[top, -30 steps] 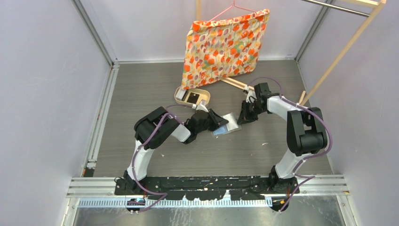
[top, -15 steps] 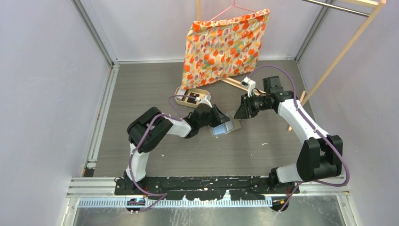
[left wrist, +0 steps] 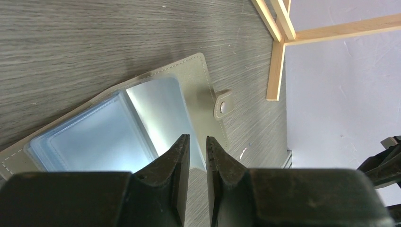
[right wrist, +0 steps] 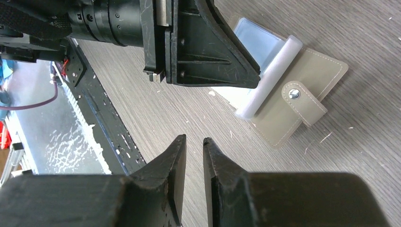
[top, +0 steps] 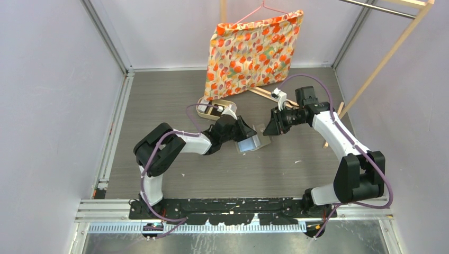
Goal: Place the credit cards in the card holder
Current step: Turn over the card slot in the card holder, then move the storage box to the center of the board.
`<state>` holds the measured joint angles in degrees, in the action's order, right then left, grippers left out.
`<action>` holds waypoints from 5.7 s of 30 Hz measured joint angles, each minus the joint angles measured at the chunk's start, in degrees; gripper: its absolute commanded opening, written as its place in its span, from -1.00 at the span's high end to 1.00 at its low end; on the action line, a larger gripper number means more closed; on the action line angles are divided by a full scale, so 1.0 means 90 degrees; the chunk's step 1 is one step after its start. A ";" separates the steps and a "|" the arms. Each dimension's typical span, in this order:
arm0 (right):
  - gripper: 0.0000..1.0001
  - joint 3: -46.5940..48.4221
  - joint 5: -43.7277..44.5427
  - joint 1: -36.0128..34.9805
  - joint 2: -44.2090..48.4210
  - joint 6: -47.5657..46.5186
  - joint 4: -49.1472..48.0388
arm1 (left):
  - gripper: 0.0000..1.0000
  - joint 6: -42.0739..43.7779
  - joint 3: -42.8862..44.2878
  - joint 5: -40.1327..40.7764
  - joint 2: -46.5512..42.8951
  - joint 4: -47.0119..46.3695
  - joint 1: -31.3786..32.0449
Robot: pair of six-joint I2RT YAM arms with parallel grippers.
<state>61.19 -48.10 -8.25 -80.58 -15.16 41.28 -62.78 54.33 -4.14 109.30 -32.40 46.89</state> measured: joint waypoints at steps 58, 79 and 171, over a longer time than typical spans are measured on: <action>0.72 0.0374 0.1112 0.0000 -0.2574 0.1212 -0.0321 | 0.36 0.1282 0.0673 -0.0772 -0.0619 0.0704 -0.0219; 0.63 0.1192 0.0697 -0.0600 -0.2232 0.0600 0.0165 | -0.24 0.5107 0.0833 0.0041 -0.3402 0.5149 -0.2441; 0.35 0.1321 0.0092 -0.0600 -0.1732 -0.1222 0.1790 | 0.70 0.6040 0.3721 -0.0117 0.0806 0.5778 -0.3096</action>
<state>73.08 -47.27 -13.65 -96.16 -26.15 57.39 -8.43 87.81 -5.19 116.55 19.59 19.03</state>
